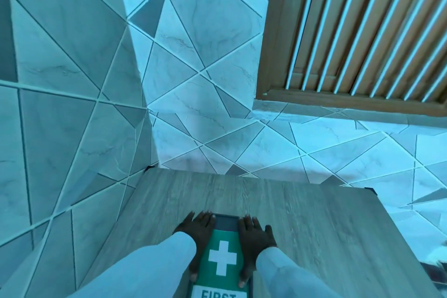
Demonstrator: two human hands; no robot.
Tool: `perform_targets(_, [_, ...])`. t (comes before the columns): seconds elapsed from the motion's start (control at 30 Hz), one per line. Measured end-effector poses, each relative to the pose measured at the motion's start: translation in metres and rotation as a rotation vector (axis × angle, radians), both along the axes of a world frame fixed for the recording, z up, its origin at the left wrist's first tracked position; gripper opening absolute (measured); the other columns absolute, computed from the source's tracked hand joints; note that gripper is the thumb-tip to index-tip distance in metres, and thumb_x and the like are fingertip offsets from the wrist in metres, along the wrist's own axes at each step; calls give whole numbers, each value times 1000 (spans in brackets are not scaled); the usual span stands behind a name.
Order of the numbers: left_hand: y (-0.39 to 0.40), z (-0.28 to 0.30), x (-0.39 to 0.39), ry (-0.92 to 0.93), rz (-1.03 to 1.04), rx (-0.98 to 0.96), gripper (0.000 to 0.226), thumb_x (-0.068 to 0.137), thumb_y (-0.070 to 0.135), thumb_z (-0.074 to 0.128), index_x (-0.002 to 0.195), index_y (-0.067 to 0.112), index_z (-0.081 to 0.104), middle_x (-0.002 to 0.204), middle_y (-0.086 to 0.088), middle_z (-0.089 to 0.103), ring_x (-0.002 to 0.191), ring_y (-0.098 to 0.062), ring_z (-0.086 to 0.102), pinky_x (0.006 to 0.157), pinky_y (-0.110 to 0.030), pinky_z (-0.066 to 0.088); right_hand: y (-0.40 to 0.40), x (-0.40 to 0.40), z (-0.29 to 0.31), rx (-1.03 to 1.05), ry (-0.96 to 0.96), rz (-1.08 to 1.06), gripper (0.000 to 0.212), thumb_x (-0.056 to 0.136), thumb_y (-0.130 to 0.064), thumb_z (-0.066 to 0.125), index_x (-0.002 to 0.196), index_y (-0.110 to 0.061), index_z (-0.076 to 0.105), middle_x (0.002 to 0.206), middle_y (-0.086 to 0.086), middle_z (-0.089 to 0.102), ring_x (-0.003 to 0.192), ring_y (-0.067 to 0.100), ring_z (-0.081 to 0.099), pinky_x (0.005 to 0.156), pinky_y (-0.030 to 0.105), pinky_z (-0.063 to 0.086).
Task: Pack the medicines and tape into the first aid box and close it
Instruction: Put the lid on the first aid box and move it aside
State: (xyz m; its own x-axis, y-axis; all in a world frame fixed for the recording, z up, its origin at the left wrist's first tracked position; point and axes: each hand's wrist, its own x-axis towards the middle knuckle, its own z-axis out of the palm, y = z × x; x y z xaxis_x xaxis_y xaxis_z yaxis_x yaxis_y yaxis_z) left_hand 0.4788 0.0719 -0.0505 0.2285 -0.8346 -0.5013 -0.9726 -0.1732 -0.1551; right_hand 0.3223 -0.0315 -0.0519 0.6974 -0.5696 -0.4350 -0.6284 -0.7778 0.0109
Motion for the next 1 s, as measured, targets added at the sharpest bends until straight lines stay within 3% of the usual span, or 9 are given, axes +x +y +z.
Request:
perform_targets(0.17, [2,4,-1,-35,-15,-14,121,75,25,80,152,9,-12,163,-9,-12,150,-24,-11,119,-49,-6,5,1,-1,38,-10,-33,101,85,-30,68,151,-12,-5,161,16,-5,148,36,-2,115,61,9])
perform_targets(0.3, [13,13,-11,15,30,-37,121,74,25,81,152,6,-10,162,-11,-11,150,-25,-8,121,-47,2,9,-15,6,110,-52,-68,129,68,-34,84,150,-11,-13,162,8,-12,147,32,-11,115,60,7])
perform_targets(0.4, [40,21,-24,110,80,-79,111,77,20,78,153,5,-2,162,-16,-2,150,-29,5,121,-43,13,34,-37,13,158,-118,-86,122,71,-33,81,151,-10,-10,163,6,-3,148,28,-5,116,57,14])
perform_targets(0.47, [63,19,-32,218,130,-81,116,74,23,81,154,10,-2,163,-13,-2,149,-29,8,120,-42,17,56,-58,9,184,-170,-97,120,71,-38,79,151,-15,-6,163,5,1,149,27,-2,116,57,16])
perform_targets(0.6, [115,17,-60,347,171,-22,132,68,39,86,152,17,-13,162,-5,-13,150,-26,0,121,-42,15,101,-95,10,237,-57,-57,141,56,-55,84,151,-16,-13,162,5,-7,148,29,-7,115,59,15])
perform_targets(0.73, [146,13,-87,337,162,-24,137,65,46,86,151,16,-17,161,-4,-18,149,-25,-8,122,-45,12,128,-111,11,199,-48,-74,139,56,-52,85,151,-16,-9,163,3,-1,148,29,-5,116,59,16])
perform_targets(1.0, [158,14,-96,273,153,-116,129,69,45,84,153,13,-9,163,-5,-11,150,-27,-1,120,-46,16,146,-103,18,113,13,-141,137,58,-48,86,151,-17,-9,163,2,-2,148,31,-8,114,62,15])
